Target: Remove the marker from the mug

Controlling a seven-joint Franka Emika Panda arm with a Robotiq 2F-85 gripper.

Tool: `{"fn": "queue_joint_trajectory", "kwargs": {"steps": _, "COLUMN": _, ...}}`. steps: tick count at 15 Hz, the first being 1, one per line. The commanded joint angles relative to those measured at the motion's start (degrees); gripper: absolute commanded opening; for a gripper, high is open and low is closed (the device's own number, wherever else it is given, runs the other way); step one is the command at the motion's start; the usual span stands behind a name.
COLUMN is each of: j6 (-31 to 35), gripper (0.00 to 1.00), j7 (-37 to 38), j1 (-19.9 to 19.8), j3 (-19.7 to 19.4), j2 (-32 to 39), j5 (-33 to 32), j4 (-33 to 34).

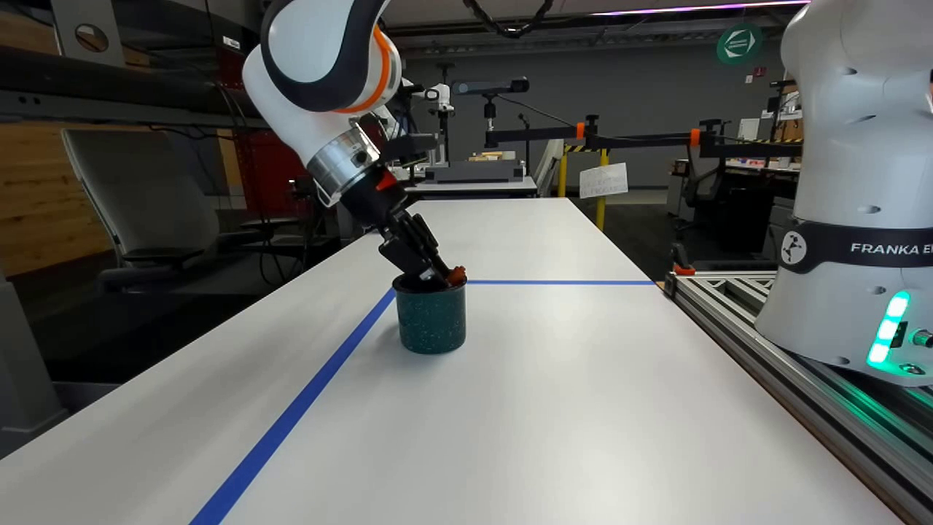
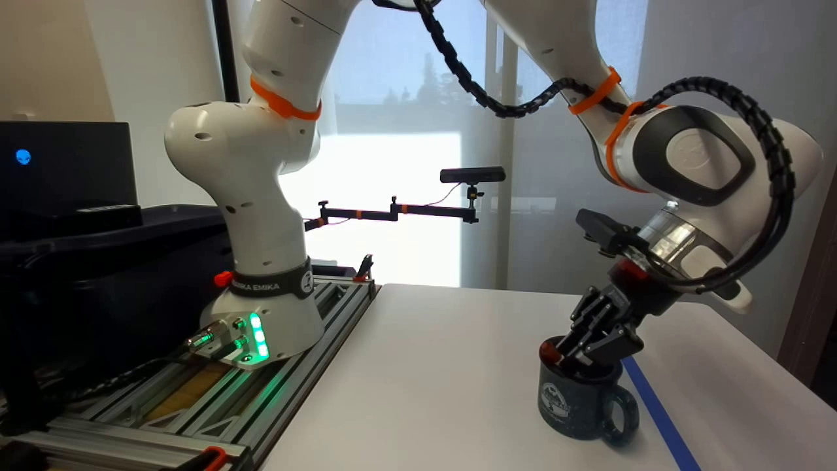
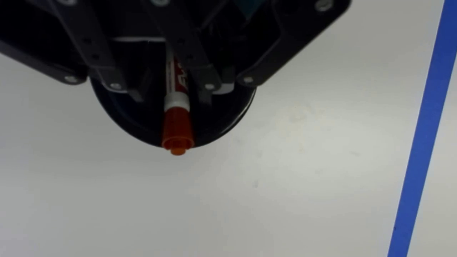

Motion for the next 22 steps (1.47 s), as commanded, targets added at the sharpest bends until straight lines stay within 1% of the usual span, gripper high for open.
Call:
{"fn": "queue_joint_trajectory", "kwargs": {"steps": 1, "j6": 0.44, "gripper": 0.32, "j7": -1.20, "j1": 0.25, "j3": -0.05, "j2": 0.53, "j5": -0.94, "j4": -0.05}}
{"fn": "queue_joint_trajectory", "kwargs": {"steps": 2, "j6": 0.42, "gripper": 0.34, "j7": -1.35, "j1": 0.27, "j3": -0.04, "j2": 0.77, "j5": -1.08, "j4": 0.01}}
{"fn": "queue_joint_trajectory", "kwargs": {"steps": 3, "j6": 0.55, "gripper": 0.21, "j7": -1.39, "j1": 0.28, "j3": -0.04, "j2": 1.03, "j5": -1.18, "j4": 0.05}}
{"fn": "queue_joint_trajectory", "kwargs": {"steps": 4, "j6": 0.55, "gripper": 0.06, "j7": -1.49, "j1": 0.30, "j3": -0.02, "j2": 1.27, "j5": -1.25, "j4": 0.14}}
{"fn": "queue_joint_trajectory", "kwargs": {"steps": 5, "j6": 0.49, "gripper": 0.01, "j7": -1.56, "j1": 0.31, "j3": 0.00, "j2": 1.46, "j5": -1.25, "j4": 0.29}}
{"fn": "queue_joint_trajectory", "kwargs": {"steps": 6, "j6": 0.12, "gripper": 0.02, "j7": -1.45, "j1": 0.32, "j3": -0.01, "j2": 1.01, "j5": -1.17, "j4": 0.31}}
{"fn": "queue_joint_trajectory", "kwargs": {"steps": 7, "j6": -0.53, "gripper": 0.05, "j7": -1.98, "j1": 0.18, "j3": 0.12, "j2": 0.12, "j5": -0.92, "j4": 0.06}}
{"fn": "queue_joint_trajectory", "kwargs": {"steps": 11, "j6": -4.31, "gripper": 0.05, "j7": -2.14, "j1": 0.69, "j3": 0.06, "j2": -4.12, "j5": -1.62, "j4": -0.75}}
{"fn": "queue_joint_trajectory", "kwargs": {"steps": 15, "j6": -10.62, "gripper": 0.05, "j7": -2.48, "j1": 1.12, "j3": -0.03, "j2": -8.72, "j5": -3.28, "j4": -1.14}}
{"fn": "queue_joint_trajectory", "kwargs": {"steps": 16, "j6": -11.29, "gripper": 0.05, "j7": -2.94, "j1": 1.08, "j3": 0.10, "j2": -10.09, "j5": -3.67, "j4": -1.84}}
{"fn": "queue_joint_trajectory", "kwargs": {"steps": 18, "j6": -11.03, "gripper": 0.05, "j7": -4.33, "j1": 1.14, "j3": 0.54, "j2": -12.58, "j5": -4.33, "j4": -3.77}}
{"fn": "queue_joint_trajectory", "kwargs": {"steps": 22, "j6": -6.19, "gripper": 0.05, "j7": -7.39, "j1": 1.64, "j3": 2.00, "j2": -17.37, "j5": -4.88, "j4": -10.75}}
